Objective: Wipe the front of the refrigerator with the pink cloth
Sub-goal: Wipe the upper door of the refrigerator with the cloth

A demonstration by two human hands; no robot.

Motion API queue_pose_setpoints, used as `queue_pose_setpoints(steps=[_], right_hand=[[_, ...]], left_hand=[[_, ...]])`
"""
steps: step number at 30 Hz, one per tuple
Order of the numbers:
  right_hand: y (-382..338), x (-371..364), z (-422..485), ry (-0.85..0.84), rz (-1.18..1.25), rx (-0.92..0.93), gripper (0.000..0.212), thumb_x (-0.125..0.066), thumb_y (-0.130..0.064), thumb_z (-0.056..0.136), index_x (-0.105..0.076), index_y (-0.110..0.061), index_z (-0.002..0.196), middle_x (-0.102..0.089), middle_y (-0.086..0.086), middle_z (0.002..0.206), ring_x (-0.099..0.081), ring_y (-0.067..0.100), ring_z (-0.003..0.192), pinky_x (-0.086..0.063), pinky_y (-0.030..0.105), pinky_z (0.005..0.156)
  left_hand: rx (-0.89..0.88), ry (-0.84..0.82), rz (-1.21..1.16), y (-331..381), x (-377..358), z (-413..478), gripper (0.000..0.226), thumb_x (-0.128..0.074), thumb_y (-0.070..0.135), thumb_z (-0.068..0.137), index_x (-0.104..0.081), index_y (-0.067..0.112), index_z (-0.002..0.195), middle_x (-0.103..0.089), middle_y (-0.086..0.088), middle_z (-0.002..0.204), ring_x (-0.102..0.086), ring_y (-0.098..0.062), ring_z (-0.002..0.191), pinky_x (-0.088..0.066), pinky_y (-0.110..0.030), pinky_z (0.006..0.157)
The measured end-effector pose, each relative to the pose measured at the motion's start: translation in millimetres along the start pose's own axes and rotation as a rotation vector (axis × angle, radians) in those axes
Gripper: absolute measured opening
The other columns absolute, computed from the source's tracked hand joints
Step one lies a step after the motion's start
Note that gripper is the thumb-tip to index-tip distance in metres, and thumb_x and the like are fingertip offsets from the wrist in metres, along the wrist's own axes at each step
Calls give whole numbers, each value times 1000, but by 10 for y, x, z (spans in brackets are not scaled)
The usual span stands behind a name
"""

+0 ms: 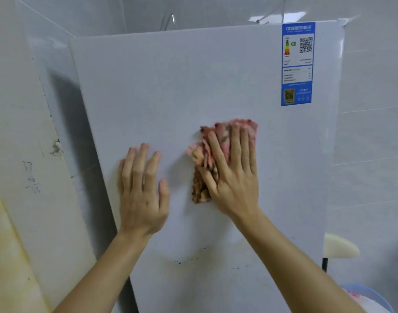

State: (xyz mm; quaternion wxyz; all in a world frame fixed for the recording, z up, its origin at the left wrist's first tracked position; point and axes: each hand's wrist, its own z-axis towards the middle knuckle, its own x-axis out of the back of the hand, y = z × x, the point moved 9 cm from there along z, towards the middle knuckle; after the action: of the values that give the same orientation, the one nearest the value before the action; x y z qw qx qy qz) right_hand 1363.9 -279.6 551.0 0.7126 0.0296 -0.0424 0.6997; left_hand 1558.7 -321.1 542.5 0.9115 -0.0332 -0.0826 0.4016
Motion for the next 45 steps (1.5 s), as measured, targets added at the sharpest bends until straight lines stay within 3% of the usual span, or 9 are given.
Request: queue_pose_setpoints(steps=[5, 7, 15, 20, 30, 32, 36, 40, 45], right_hand=[[494, -10, -1127, -135, -51, 91, 62, -42, -53, 106, -38, -23, 160, -4, 15, 175, -8, 35, 163, -10, 52, 132], [597, -47, -1234, -183, -42, 130, 60, -38, -56, 108, -39, -27, 159, -4, 13, 176, -10, 32, 163, -10, 51, 132], [704, 204, 159, 28, 30, 82, 62, -56, -55, 102, -48, -25, 156, -27, 28, 167, -22, 44, 158, -23, 60, 127], [812, 310, 592, 100, 19, 53, 61, -56, -53, 103, -50, -22, 155, -31, 26, 166, -24, 44, 157, -24, 61, 127], [1038, 57, -1201, -186, -37, 256, 72, -56, -50, 96, -34, -32, 163, -14, 19, 174, -18, 40, 160, -14, 58, 130], [1025, 70, -1125, -191, -29, 253, 76, -55, -54, 96, -29, -34, 165, -12, 18, 174, -16, 39, 161, -13, 57, 130], [988, 222, -254, -80, 19, 183, 66, -51, -53, 101, -40, -28, 161, -20, 22, 171, -19, 41, 159, -16, 59, 129], [1058, 352, 672, 50, -3, 82, 64, -49, -54, 105, -44, -20, 159, -27, 25, 167, -21, 43, 158, -20, 59, 128], [1136, 329, 180, 38, 9, 24, 66, -51, -47, 107, -37, -12, 161, -19, 19, 171, -17, 45, 159, -19, 61, 128]], left_hand=[[-49, -44, 1, 409, -262, 16, 57, -46, 27, 101, -45, 8, 155, -34, -16, 166, -24, -37, 157, -17, -55, 129], [-49, -53, 20, 480, -328, 10, 57, -47, 27, 101, -46, 9, 154, -34, -17, 166, -25, -37, 157, -17, -55, 129], [-27, -16, 110, 601, -355, 89, 56, -52, 31, 99, -51, 9, 151, -39, -19, 163, -32, -39, 152, -23, -62, 124], [-8, 3, 183, 646, -412, 109, 60, -59, 37, 99, -51, 8, 151, -40, -21, 162, -32, -40, 152, -24, -63, 123], [25, 33, 170, 695, -409, 111, 58, -57, 32, 97, -50, 7, 150, -37, -23, 161, -30, -42, 151, -22, -65, 123], [17, 26, 162, 739, -419, 111, 56, -55, 32, 98, -52, 10, 149, -33, -21, 162, -27, -40, 152, -23, -61, 124], [-36, 12, 165, 930, -481, 188, 55, -54, 33, 98, -56, 12, 148, -37, -19, 162, -29, -37, 151, -20, -52, 123], [-18, 0, 160, 1040, -539, 290, 56, -52, 33, 98, -54, 10, 149, -41, -19, 161, -32, -37, 150, -22, -54, 122], [3, -3, 171, 1061, -582, 288, 57, -54, 32, 97, -52, 8, 149, -40, -20, 161, -32, -39, 151, -22, -59, 122]])
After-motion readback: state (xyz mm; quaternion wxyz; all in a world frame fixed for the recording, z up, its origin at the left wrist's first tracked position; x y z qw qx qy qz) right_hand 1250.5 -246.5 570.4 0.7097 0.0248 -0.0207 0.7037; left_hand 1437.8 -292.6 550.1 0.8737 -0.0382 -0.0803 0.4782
